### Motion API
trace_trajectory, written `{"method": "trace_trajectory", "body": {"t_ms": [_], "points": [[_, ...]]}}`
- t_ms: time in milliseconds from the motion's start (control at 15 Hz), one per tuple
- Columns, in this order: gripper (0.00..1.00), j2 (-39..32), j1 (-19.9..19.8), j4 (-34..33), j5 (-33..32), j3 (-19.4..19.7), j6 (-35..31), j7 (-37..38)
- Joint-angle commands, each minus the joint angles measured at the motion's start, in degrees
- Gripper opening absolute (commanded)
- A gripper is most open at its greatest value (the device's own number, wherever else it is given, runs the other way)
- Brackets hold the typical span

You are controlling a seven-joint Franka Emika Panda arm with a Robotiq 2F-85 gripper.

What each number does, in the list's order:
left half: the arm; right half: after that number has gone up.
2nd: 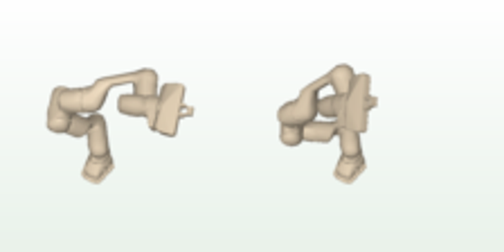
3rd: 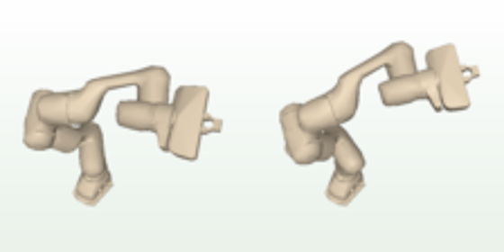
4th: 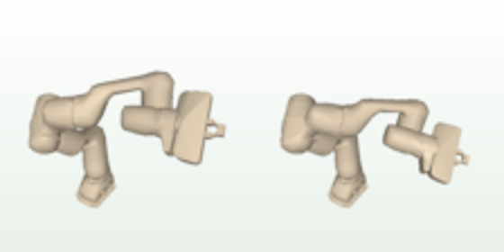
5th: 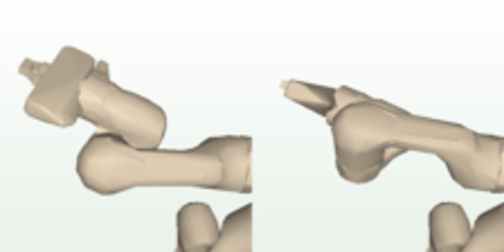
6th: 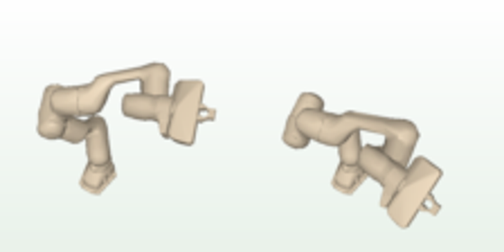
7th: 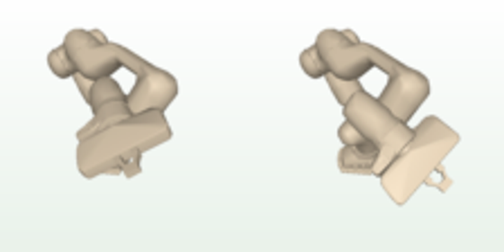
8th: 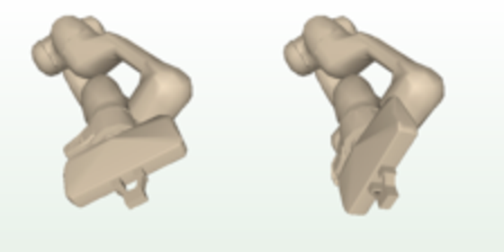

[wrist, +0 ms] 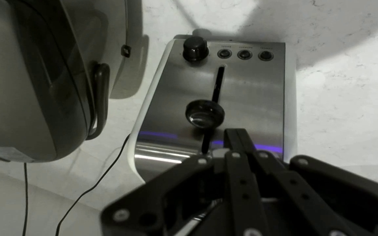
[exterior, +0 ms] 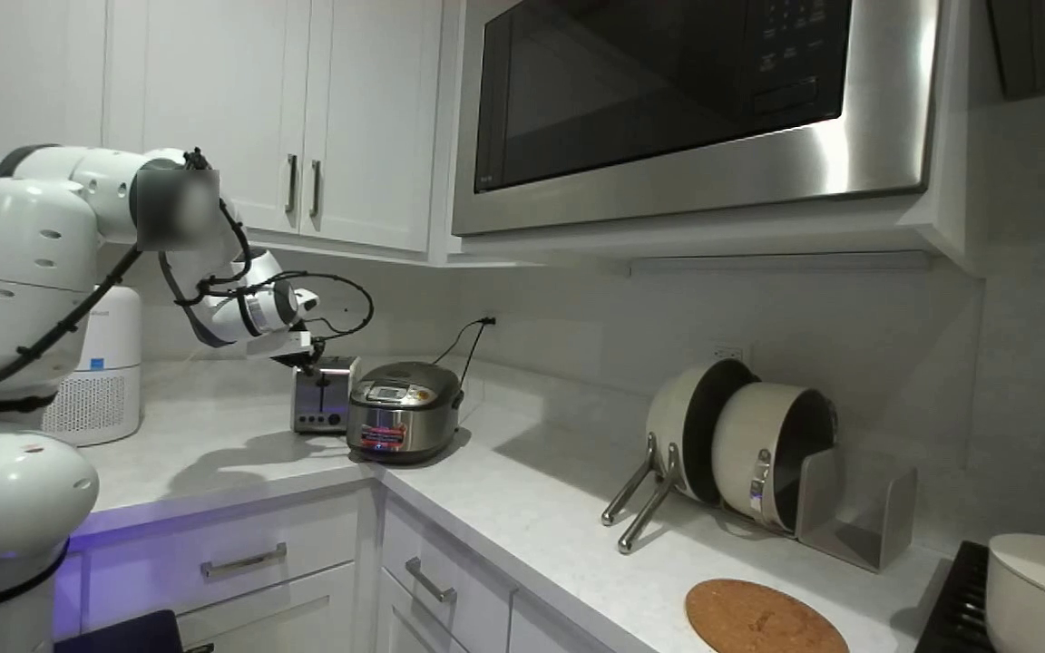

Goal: Push the lever on the toaster downwards

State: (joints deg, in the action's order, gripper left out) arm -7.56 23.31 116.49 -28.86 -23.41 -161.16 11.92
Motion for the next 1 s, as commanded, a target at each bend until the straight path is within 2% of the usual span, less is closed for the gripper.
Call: {"method": "trace_trajectory", "body": {"t_ms": [0,933], "points": [[0.00,-1.5,0.9,-3.0,-2.5,0.6,1.6,2.1],[0.00,-6.5,1.4,-7.4,-5.8,1.9,2.4,2.2]]}}
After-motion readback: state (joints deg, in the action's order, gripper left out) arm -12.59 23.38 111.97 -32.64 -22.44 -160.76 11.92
